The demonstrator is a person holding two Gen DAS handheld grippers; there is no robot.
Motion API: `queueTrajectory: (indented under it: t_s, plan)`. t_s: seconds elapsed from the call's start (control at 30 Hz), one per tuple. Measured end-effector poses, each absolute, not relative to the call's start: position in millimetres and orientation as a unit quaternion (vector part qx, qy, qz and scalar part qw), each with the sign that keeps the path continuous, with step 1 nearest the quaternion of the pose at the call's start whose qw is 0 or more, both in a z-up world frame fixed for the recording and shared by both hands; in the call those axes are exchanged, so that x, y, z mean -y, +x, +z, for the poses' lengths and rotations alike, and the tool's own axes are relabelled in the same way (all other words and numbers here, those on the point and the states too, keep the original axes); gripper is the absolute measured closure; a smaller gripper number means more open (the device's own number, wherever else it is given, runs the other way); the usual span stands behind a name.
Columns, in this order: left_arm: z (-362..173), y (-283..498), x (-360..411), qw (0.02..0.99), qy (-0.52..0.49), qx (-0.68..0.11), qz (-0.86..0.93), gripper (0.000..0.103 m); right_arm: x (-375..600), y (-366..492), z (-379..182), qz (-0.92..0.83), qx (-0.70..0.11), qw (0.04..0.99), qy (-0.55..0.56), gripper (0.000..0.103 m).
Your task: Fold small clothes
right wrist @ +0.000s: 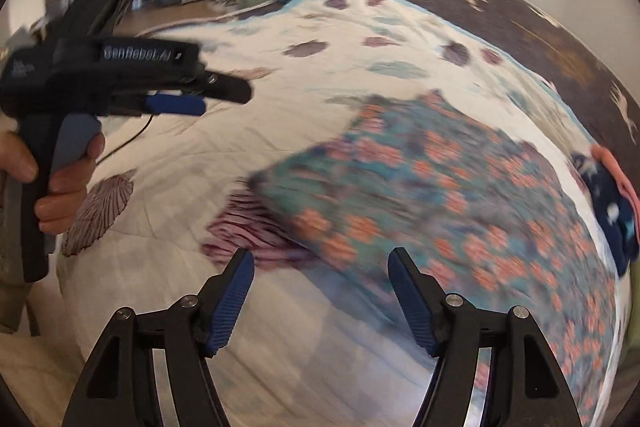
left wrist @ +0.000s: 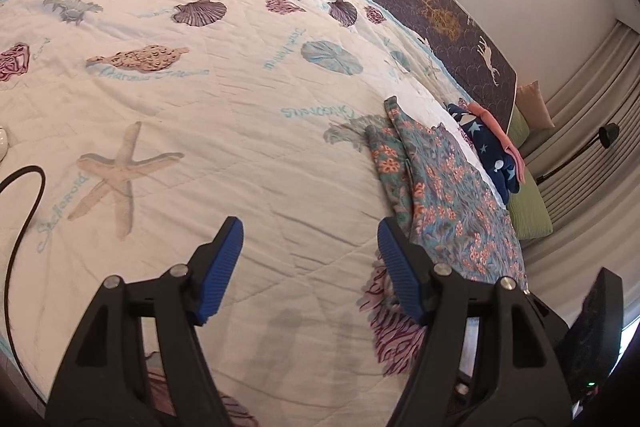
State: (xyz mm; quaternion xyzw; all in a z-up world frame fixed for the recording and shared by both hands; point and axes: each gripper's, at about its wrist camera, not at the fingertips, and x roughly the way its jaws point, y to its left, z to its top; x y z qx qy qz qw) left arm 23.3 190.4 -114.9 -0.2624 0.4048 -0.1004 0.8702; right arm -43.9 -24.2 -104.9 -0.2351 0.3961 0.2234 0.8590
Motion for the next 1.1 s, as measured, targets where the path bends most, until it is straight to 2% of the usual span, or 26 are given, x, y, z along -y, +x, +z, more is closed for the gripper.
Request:
queueTrajectory:
  t_s: [0.1, 0.43, 0.5, 0.63, 0.67, 0.7, 0.77, 0.87, 1.1]
  plan:
    - [-115.9, 19.3, -198.9, 0.872, -0.267, -0.399, -0.100, 0.032, 11.7, -32.8, -116.5, 0.194, -0.397, 0.860, -0.254, 0.032]
    - [-122.9, 21.5, -212.3, 0.866, -0.268, -0.412, -0.096, 0.032, -5.8, -18.0, -118.6, 0.174, -0.388, 0.878, -0.221, 0.035]
    - [-123.8, 22.7, -212.9, 0.864, -0.267, -0.415, -0.098, 0.032, -3.5, -15.9, -117.3, 0.164, -0.387, 0.883, -0.208, 0.047]
    - [-123.8, 25.2, -211.7, 0.864, -0.263, -0.416, -0.105, 0.032, 7.8, -10.7, -111.6, 0.170, -0.392, 0.890, -0.159, 0.061]
    - [-124.1, 26.1, -210.8, 0.863, -0.263, -0.417, -0.108, 0.032, 10.6, -10.0, -110.4, 0.182, -0.393, 0.889, -0.147, 0.068]
    - [-124.3, 27.0, -210.2, 0.862, -0.263, -0.419, -0.110, 0.032, 13.9, -9.4, -109.3, 0.199, -0.395, 0.887, -0.132, 0.079]
    - [-124.8, 30.2, -209.0, 0.860, -0.265, -0.420, -0.116, 0.032, 20.3, -6.4, -109.3, 0.215, -0.409, 0.881, -0.103, 0.090]
    - [-123.9, 37.0, -206.4, 0.855, -0.272, -0.423, -0.125, 0.032, 34.3, -0.6, -108.1, 0.227, -0.424, 0.876, -0.046, 0.094]
    - [-117.5, 54.3, -186.0, 0.847, -0.267, -0.431, -0.159, 0.032, 54.9, 2.2, -103.4, 0.250, -0.433, 0.865, 0.035, 0.095]
